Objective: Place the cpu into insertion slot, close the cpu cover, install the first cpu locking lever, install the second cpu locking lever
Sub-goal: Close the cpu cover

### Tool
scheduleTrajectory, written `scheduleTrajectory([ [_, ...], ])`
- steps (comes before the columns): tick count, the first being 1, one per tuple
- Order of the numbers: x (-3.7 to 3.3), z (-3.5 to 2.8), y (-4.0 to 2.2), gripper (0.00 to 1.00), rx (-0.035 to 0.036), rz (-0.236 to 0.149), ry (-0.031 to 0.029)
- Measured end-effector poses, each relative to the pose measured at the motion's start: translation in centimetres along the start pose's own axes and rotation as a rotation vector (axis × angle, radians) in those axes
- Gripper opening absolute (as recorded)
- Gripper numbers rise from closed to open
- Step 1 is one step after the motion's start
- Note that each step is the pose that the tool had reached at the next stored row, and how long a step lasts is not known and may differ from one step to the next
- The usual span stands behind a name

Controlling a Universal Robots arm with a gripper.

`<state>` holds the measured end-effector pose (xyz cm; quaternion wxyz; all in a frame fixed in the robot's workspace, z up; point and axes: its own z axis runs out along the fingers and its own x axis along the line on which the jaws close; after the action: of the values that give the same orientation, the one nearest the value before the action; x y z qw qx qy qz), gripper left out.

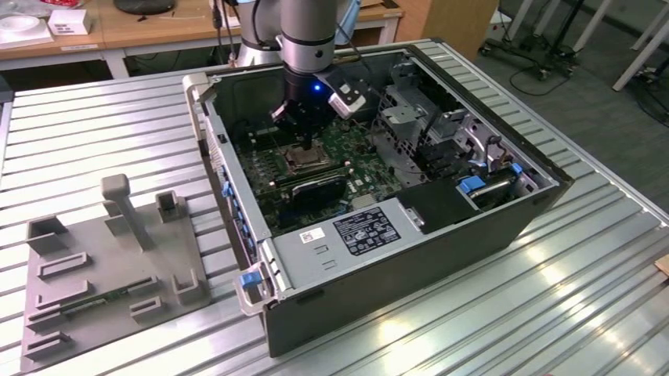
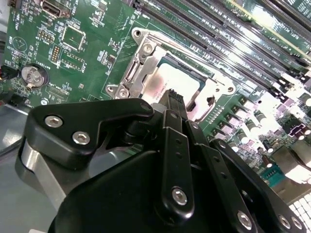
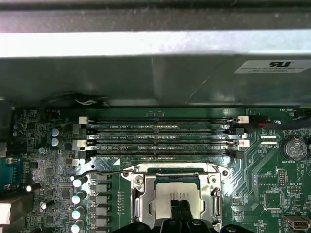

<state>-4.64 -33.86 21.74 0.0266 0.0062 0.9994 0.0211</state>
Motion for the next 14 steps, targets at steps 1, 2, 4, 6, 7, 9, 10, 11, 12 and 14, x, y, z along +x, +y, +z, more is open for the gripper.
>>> scheduleTrajectory([
  [1,0.0,0.0,0.0,0.11,0.0,0.0,0.0],
  [2,0.0,0.0,0.0,0.11,-0.0001,0.0,-0.0001],
  [4,0.04,0.01,0.0,0.11,-0.0002,0.0,-0.0002],
  [6,0.2,0.03,0.0,0.11,-0.0004,0.0,-0.0005],
  [7,0.37,0.03,0.0,0.11,-0.0002,0.0,-0.0007],
  [9,0.81,0.06,-0.01,0.11,-0.0002,0.0,-0.0012],
  [10,1.06,0.07,-0.02,0.11,-0.0002,0.0,-0.0015],
  [11,1.33,0.09,-0.02,0.11,-0.0002,0.0,-0.0019],
  [12,1.57,0.1,-0.02,0.11,-0.0002,0.0,-0.0021],
  [14,1.88,0.13,-0.02,0.11,-0.0003,0.0,-0.0023],
])
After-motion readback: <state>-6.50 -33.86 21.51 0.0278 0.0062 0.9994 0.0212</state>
